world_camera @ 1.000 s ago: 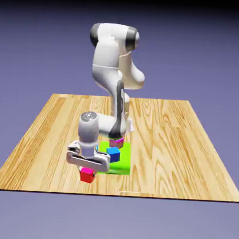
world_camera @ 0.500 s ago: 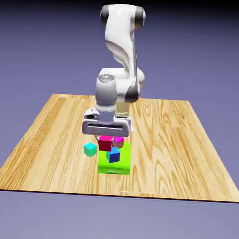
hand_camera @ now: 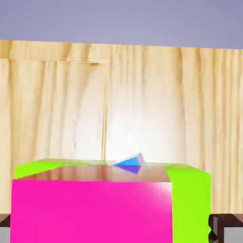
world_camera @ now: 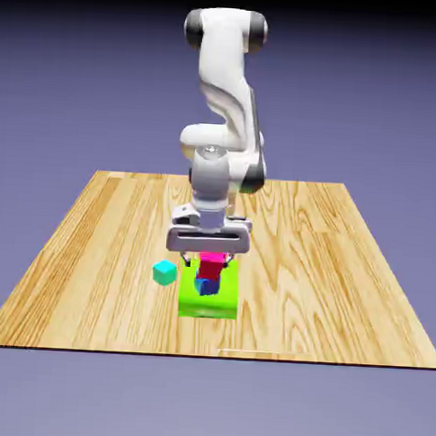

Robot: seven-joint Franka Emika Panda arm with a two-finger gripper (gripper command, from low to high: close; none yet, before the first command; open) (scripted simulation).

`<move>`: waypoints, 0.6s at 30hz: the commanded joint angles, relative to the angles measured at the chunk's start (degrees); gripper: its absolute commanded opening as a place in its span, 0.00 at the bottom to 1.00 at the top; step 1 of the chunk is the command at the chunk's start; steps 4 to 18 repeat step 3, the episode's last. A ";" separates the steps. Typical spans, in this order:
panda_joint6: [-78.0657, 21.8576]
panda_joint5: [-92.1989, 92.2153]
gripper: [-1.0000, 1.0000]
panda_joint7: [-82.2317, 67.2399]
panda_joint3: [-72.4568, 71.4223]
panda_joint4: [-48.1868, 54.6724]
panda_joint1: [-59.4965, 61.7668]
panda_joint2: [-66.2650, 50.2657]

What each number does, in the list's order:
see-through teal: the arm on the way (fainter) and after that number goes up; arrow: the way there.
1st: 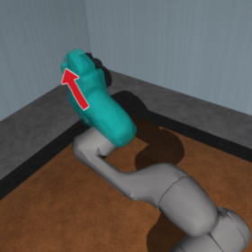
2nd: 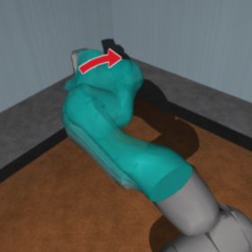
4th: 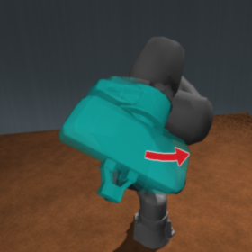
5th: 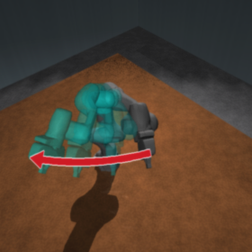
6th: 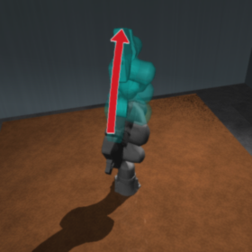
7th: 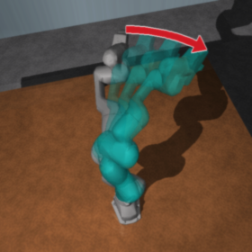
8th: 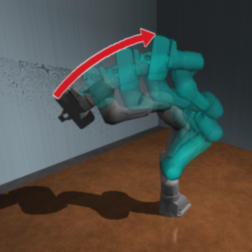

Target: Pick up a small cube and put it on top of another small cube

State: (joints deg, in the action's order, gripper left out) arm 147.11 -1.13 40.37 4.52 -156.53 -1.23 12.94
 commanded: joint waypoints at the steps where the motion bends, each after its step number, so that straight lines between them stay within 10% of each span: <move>1: -2.45 -0.22 1.00 0.17 -0.02 0.37 0.04 2.08; 18: -5.97 -0.55 1.00 0.41 -0.04 0.91 0.09 5.07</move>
